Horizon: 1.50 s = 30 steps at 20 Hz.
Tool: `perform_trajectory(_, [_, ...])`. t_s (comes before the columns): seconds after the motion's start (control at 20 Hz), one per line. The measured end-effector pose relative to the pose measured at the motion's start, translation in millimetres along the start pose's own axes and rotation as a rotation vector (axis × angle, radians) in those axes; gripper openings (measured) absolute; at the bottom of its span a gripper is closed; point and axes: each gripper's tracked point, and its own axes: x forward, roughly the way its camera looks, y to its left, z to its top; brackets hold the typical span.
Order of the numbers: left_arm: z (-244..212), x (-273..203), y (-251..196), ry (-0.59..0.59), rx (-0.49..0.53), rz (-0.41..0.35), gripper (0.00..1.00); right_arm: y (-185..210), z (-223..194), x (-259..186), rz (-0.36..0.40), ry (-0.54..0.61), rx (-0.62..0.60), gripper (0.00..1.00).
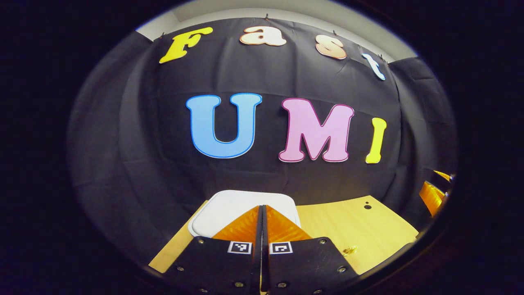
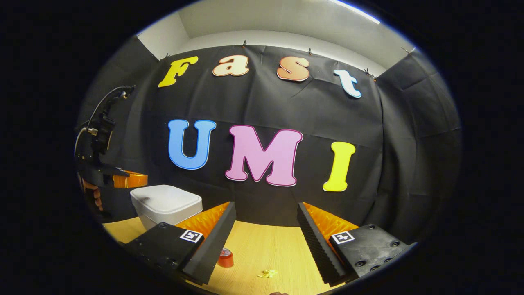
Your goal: Press the lid of the desktop garbage bin to open it, pick up the crumpled paper on the desktop and throw it into the bin, then pick up the pop can on the desktop and drop it into the bin, and finally close the garbage bin lid.
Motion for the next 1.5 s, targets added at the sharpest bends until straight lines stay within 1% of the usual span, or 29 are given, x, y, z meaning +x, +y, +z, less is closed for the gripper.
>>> perform_trajectory(0.05, [-9.1, 4.8, -5.5, 0.043, -0.004, -0.038, 0.02, -0.9, -3.5, -0.7, -0.002, 0.008, 0.001, 0.97])
perform_trajectory(0.1, [-13.2, 9.6, -5.1, 0.069, -0.009, -0.048, 0.01, -1.1, -5.4, -2.3, -0.005, 0.014, 0.004, 0.97])
perform_trajectory(0.25, [-17.3, 21.9, 22.8, 0.095, -0.005, 0.025, 0.01, -0.4, -13.7, -2.3, -0.004, 0.047, 0.020, 0.97])
perform_trajectory(0.4, [-33.4, 29.6, 33.8, 0.165, -0.026, 0.034, 0.01, 0.5, -28.4, -1.4, -0.005, 0.103, 0.042, 0.97])
perform_trajectory(0.55, [-47.1, 32.1, 34.6, 0.200, -0.061, 0.025, 0.01, 0.8, -36.2, -2.5, -0.011, 0.140, 0.060, 0.98])
perform_trajectory(0.85, [-55.0, 32.1, 34.2, 0.201, 0.003, 0.019, 0.01, 7.3, -36.0, 0.8, -0.017, 0.151, 0.096, 0.98])
perform_trajectory(0.95, [-56.8, 32.2, 34.1, 0.202, -0.013, 0.015, 0.01, 10.7, -43.7, 1.8, -0.014, 0.169, 0.089, 0.98])
perform_trajectory(1.05, [-56.9, 31.6, 33.1, 0.207, -0.020, -0.005, 0.01, 12.2, -48.0, 2.1, -0.012, 0.184, 0.088, 0.98])
perform_trajectory(1.15, [-48.4, 31.2, 33.6, 0.178, 0.020, -0.013, 0.01, 10.3, -47.7, 5.6, -0.022, 0.185, 0.083, 0.98])
perform_trajectory(1.25, [-30.9, 31.9, 38.1, 0.121, 0.072, 0.019, 0.01, 9.5, -47.0, 7.6, -0.030, 0.183, 0.090, 0.98])
perform_trajectory(1.4, [7.0, 19.5, 37.1, 0.004, 0.079, 0.041, 0.01, 10.8, -49.5, 6.9, -0.032, 0.191, 0.079, 0.98])
perform_trajectory(1.45, [21.5, 20.7, 37.3, -0.038, 0.088, 0.046, 0.05, 11.9, -49.6, 5.8, -0.029, 0.194, 0.072, 0.98])
perform_trajectory(1.5, [37.1, 16.1, 36.1, -0.077, 0.097, 0.046, 0.01, 13.0, -48.7, 5.3, -0.027, 0.192, 0.065, 0.98])
